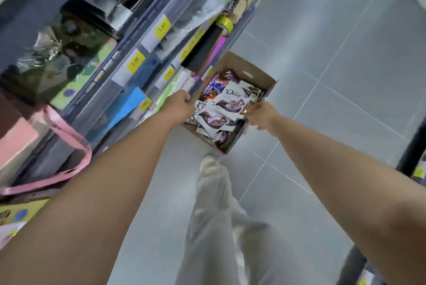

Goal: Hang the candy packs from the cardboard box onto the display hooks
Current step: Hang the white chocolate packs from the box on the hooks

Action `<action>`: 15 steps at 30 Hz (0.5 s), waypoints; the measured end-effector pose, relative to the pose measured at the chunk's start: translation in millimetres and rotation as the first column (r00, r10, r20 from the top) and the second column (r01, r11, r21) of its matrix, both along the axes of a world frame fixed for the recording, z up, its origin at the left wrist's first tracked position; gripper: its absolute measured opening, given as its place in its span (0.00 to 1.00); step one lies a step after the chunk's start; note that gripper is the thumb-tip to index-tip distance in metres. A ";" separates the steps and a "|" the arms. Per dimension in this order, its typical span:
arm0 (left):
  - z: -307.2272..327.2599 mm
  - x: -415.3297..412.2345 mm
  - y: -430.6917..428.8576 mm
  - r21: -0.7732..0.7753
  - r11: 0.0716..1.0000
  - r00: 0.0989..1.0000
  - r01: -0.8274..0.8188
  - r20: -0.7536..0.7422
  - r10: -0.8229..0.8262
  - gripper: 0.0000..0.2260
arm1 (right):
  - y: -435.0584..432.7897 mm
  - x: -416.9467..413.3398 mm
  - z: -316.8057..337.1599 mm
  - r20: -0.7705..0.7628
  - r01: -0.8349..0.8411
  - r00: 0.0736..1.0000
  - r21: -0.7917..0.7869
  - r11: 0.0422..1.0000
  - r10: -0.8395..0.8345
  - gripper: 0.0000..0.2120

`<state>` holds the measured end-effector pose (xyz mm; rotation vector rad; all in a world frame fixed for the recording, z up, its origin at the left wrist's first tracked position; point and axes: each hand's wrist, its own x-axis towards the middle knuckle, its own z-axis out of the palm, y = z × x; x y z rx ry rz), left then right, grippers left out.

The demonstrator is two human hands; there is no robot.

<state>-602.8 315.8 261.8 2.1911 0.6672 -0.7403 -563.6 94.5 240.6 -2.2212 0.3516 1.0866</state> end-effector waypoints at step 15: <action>-288.4 213.4 -76.2 0.067 0.962 0.964 0.266 -0.042 -0.264 0.16 | -29.3 178.9 -259.4 -0.047 -0.368 0.929 -0.217 0.904 0.367 0.19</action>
